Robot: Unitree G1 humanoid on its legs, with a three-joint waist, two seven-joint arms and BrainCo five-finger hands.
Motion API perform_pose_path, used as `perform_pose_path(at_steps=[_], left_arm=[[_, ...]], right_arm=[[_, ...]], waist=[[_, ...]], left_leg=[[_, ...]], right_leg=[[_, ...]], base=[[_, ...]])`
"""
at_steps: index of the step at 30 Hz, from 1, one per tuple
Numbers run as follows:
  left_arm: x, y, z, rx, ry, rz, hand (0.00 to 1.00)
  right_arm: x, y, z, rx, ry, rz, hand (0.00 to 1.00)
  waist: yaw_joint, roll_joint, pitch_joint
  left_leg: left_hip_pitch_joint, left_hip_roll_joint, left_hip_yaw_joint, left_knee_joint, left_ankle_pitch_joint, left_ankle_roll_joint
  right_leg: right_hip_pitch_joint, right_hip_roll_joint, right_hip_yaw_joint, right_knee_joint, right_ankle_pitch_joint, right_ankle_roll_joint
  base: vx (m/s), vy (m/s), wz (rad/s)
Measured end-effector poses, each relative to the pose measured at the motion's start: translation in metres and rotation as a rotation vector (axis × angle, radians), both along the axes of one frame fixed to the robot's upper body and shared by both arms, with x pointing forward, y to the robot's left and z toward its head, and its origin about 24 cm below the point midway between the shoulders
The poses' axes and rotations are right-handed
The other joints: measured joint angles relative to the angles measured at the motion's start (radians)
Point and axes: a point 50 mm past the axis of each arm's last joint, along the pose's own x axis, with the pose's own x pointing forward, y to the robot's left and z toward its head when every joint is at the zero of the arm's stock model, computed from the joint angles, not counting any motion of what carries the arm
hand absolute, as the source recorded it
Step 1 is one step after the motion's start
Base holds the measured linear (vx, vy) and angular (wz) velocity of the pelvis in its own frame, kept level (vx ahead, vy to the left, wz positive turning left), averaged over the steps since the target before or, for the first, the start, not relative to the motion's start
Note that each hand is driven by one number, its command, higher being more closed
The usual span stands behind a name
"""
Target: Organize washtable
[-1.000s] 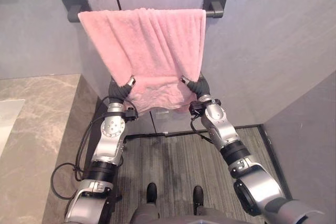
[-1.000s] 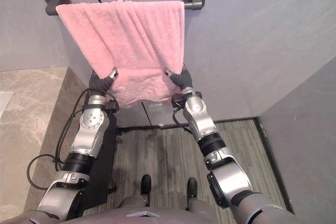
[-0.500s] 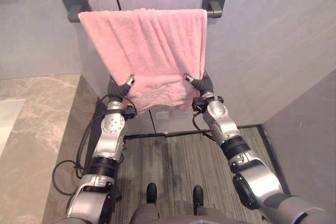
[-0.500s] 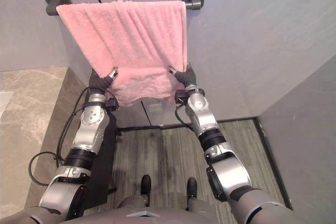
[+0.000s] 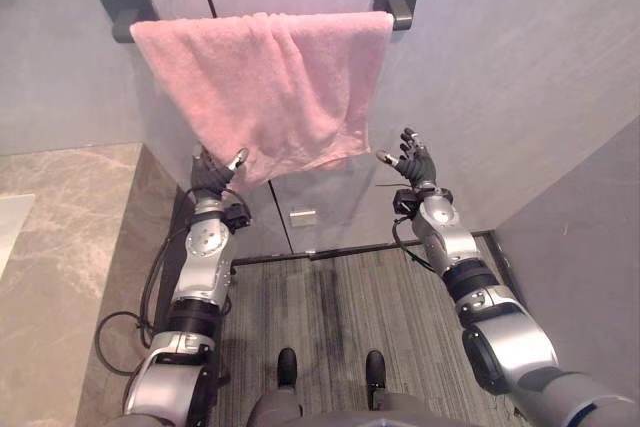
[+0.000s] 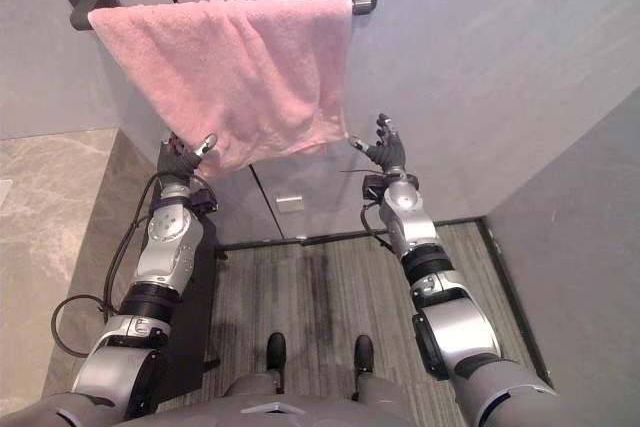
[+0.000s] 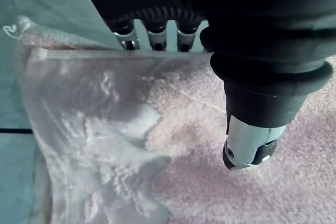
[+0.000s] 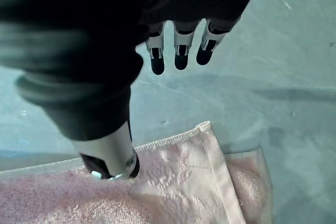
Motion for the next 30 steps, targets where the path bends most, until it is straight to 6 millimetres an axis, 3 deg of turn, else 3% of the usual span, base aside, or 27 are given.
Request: perform_pose_path(at_steps=[4, 9, 17, 22, 26, 29, 30], left_arm=[[-0.001, 0.000, 0.000, 0.006, 0.000, -0.018, 0.00], [-0.020, 0.009, -0.011, 0.036, 0.021, -0.035, 0.00], [-0.079, 0.039, -0.048, -0.003, 0.110, 0.081, 0.00], [-0.115, 0.039, -0.068, -0.052, 0.171, 0.119, 0.00], [-0.136, 0.031, -0.072, -0.080, 0.170, 0.091, 0.00], [-0.147, 0.018, -0.075, -0.142, 0.165, 0.014, 0.00], [-0.149, 0.006, -0.076, -0.216, 0.155, -0.058, 0.00]], right_arm=[[-0.001, -0.002, 0.002, -0.003, -0.013, 0.000, 0.00], [-0.016, -0.009, -0.009, 0.013, -0.020, -0.001, 0.00], [-0.074, -0.024, -0.048, -0.010, 0.015, 0.043, 0.00], [-0.106, -0.032, -0.067, -0.015, 0.053, 0.070, 0.00], [-0.124, -0.023, -0.076, 0.009, 0.064, 0.138, 0.00], [-0.137, -0.001, -0.080, 0.088, 0.073, 0.260, 0.00], [-0.140, 0.015, -0.079, 0.123, 0.065, 0.348, 0.00]], waist=[[0.001, 0.000, 0.000], [0.002, 0.000, 0.000], [0.003, 0.000, 0.000], [0.006, -0.002, -0.001], [0.004, -0.001, -0.021], [0.005, 0.003, -0.056], [0.004, 0.005, -0.066]], left_leg=[[0.000, 0.000, 0.000, 0.000, 0.000, 0.000], [-0.002, 0.000, 0.000, 0.000, -0.001, 0.001], [-0.002, 0.000, 0.000, 0.000, -0.012, 0.002], [-0.004, -0.001, -0.004, 0.000, -0.018, 0.001], [-0.008, -0.002, -0.013, 0.000, -0.020, 0.004], [-0.008, -0.002, -0.015, 0.000, -0.022, 0.003], [-0.008, -0.003, -0.015, 0.000, -0.022, 0.003]], right_leg=[[0.000, 0.000, 0.000, 0.000, 0.001, 0.001], [-0.001, 0.000, 0.000, 0.000, 0.000, 0.001], [-0.001, -0.001, -0.001, -0.001, -0.010, 0.005], [0.000, -0.002, -0.002, -0.003, -0.015, 0.009], [0.000, -0.001, -0.011, -0.004, -0.027, 0.002], [0.001, 0.000, -0.015, -0.004, -0.033, 0.002], [0.001, -0.001, -0.015, -0.004, -0.034, 0.003]], base=[[0.00, 0.000, 0.00], [0.00, 0.000, 0.00], [0.00, 0.000, 0.00], [0.00, 0.001, 0.01], [0.00, -0.002, 0.06], [0.02, -0.003, 0.03], [0.00, 0.000, 0.00]])
